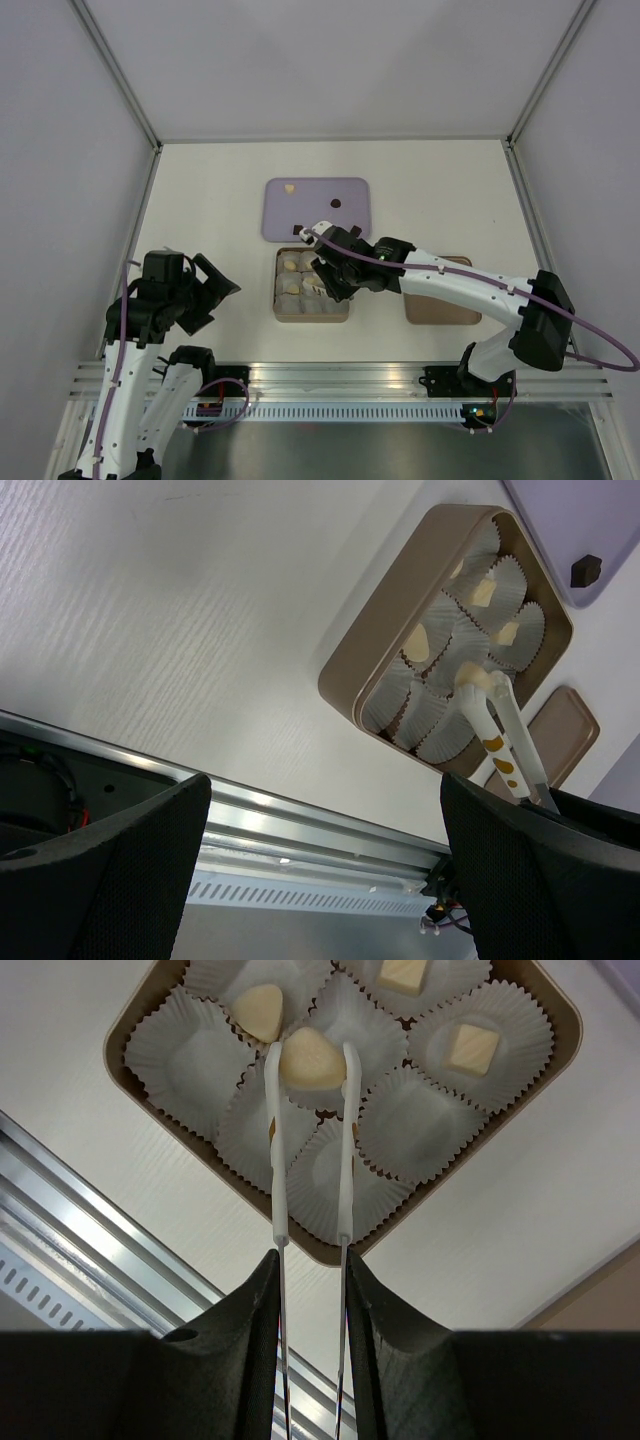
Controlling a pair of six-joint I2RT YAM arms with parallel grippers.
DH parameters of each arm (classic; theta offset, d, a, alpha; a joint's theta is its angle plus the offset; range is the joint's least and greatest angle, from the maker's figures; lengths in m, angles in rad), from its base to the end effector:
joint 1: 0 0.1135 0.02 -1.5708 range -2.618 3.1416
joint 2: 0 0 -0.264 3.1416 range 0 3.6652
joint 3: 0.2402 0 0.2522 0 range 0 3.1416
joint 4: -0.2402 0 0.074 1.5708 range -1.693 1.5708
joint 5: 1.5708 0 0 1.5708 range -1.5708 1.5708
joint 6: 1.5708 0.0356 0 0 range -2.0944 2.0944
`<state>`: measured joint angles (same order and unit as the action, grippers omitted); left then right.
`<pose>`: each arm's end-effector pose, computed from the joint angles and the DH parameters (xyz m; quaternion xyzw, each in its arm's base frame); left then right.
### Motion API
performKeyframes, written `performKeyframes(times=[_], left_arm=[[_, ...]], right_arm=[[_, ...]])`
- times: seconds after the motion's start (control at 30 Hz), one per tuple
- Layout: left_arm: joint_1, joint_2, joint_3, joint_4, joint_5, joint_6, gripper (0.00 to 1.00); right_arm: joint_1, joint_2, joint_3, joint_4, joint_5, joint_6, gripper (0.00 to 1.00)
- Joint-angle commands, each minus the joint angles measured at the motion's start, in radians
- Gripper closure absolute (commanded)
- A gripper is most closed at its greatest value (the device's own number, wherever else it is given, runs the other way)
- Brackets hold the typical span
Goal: Pack the chocolate
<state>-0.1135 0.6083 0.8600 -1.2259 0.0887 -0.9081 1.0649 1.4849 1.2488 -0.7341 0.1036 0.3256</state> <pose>0.0862 -0.0130 0.2929 -0.3575 0.8856 -0.1805 0.2354 0.1541 0.2706 0.2873 -0.3304 0.8951 0.1513 0.2585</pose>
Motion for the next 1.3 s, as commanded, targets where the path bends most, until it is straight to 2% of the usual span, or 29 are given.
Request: performKeyframes(times=[0.0,0.8,1.1,1.2,1.27], left_arm=[[-0.002,-0.004,-0.004,0.014,0.034,-0.023,0.01],[-0.002,-0.039,0.002,0.011,0.029,-0.077,0.0],[-0.002,-0.038,0.002,0.011,0.026,-0.083,0.0],[-0.002,-0.038,0.002,0.011,0.028,-0.083,0.0],[-0.002,-0.038,0.004,0.011,0.026,-0.081,0.0]], right_arm=[[0.004,0.015,0.009,0.024,0.041,0.026,0.82],[0.001,0.115,0.006,0.035,0.036,0.0,0.82],[0.001,0.16,0.041,0.033,0.061,0.0,0.78],[0.001,0.156,0.046,0.032,0.061,0.0,0.71],[0.003,0.153,0.047,0.035,0.054,0.001,0.71]])
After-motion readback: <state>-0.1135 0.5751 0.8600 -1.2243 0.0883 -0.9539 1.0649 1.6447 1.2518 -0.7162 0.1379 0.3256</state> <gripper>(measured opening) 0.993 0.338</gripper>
